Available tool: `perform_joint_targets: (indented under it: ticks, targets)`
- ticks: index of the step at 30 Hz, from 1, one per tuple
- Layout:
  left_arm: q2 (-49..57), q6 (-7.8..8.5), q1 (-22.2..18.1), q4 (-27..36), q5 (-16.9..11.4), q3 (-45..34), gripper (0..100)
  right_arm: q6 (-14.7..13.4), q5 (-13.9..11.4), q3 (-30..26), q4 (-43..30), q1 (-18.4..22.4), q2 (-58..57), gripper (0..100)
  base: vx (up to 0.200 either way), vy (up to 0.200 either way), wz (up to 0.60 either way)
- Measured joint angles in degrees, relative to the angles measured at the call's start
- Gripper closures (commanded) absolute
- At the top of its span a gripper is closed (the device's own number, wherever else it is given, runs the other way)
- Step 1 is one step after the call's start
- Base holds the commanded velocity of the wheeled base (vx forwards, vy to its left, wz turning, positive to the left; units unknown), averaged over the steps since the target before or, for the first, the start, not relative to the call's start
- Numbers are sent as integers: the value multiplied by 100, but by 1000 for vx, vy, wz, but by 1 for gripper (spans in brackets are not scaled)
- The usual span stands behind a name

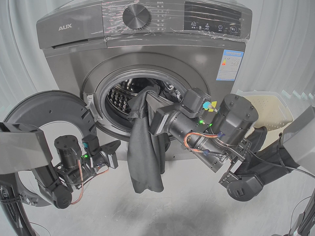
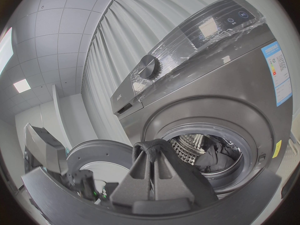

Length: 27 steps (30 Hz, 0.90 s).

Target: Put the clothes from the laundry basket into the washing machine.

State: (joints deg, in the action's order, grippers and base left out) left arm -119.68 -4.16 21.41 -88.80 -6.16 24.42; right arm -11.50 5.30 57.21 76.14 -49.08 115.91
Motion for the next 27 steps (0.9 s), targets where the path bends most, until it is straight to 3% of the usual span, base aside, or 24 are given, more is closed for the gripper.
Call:
perform_joint_targets:
  ticks: [6, 12, 19, 27]
  targets:
    - [686, -51, -204, 4, -35, -107, 100, -5, -5, -510, 417, 129, -100, 100, 0, 0, 0]
    - [866, -77, -143, 12, -54, -251, 100, -16, 0, -735, 539, 95, -180, 100, 0, 0, 0]
    - [317, -62, -38, 11, -49, -67, 100, -21, -20, -678, 362, -76, -356, 100, 0, 0, 0]
    - [-634, -62, 113, 26, 22, 986, 100, -112, -46, -644, 82, -262, -574, 100, 0, 0, 0]
